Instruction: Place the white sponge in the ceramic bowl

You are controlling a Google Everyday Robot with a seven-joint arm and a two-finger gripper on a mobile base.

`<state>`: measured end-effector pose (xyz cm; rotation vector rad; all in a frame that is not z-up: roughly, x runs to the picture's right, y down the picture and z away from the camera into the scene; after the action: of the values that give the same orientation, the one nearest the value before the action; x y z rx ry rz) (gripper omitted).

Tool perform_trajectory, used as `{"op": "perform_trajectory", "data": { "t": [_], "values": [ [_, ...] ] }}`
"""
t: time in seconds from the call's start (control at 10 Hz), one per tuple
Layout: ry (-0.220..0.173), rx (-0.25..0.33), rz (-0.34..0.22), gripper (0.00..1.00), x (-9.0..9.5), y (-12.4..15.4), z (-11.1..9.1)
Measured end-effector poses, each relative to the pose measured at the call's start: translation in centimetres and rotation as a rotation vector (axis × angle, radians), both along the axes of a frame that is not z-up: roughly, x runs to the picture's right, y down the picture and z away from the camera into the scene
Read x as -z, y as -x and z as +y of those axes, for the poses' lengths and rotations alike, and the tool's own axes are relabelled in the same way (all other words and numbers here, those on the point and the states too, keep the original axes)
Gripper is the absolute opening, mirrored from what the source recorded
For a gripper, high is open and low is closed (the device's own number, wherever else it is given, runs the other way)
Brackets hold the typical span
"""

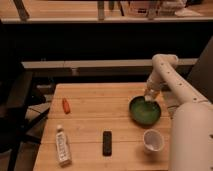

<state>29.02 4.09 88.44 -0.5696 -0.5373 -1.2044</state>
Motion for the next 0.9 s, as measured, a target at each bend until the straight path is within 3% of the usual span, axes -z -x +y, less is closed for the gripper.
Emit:
{"op": "perform_trajectory", "data": {
  "t": [0.1, 0.6, 0.9],
  "values": [
    [-0.002, 0.002, 0.000, 0.79, 0.1, 0.0, 0.3],
    [-0.007, 0.028, -0.018, 0.80, 1.2, 0.8, 1.2],
    [-0.007, 0.016, -0.014, 0.80, 0.6, 0.1, 0.2]
  ]
}}
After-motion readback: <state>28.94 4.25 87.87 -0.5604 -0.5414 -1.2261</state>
